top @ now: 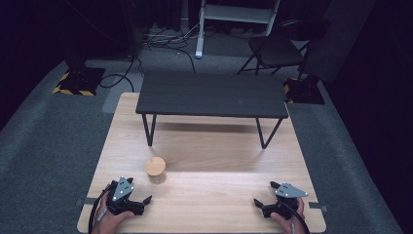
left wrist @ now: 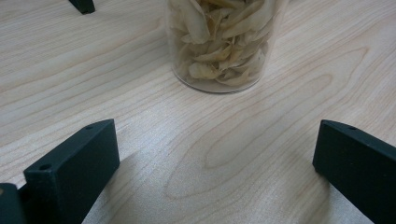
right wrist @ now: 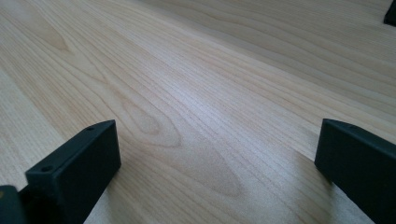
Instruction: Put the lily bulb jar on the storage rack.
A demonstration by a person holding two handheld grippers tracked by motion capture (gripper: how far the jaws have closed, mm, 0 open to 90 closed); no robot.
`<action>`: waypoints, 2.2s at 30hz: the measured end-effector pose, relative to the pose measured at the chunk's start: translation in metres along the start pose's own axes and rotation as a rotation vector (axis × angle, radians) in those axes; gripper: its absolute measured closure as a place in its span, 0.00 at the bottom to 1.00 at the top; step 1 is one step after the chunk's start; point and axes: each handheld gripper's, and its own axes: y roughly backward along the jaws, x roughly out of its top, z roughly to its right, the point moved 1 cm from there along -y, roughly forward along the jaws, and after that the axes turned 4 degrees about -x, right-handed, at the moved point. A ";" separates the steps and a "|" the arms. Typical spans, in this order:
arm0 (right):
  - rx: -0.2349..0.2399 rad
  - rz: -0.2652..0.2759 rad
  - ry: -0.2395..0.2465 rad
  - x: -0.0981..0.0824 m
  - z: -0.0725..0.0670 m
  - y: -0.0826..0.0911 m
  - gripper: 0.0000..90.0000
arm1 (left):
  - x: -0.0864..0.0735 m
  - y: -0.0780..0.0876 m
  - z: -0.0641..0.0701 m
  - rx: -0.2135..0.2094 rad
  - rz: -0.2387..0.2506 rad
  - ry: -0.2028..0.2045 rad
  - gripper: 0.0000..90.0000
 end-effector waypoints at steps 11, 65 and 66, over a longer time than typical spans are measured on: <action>-0.003 -0.001 -0.001 0.000 -0.001 0.000 0.00 | 0.000 0.000 0.000 0.000 0.000 0.000 0.00; -0.003 0.000 -0.002 0.000 -0.001 0.000 0.00 | 0.102 -0.046 -0.044 -0.145 -0.080 -0.077 0.05; -0.003 0.000 -0.002 0.000 -0.001 0.000 0.00 | 0.102 -0.047 -0.045 -0.155 -0.081 -0.075 0.06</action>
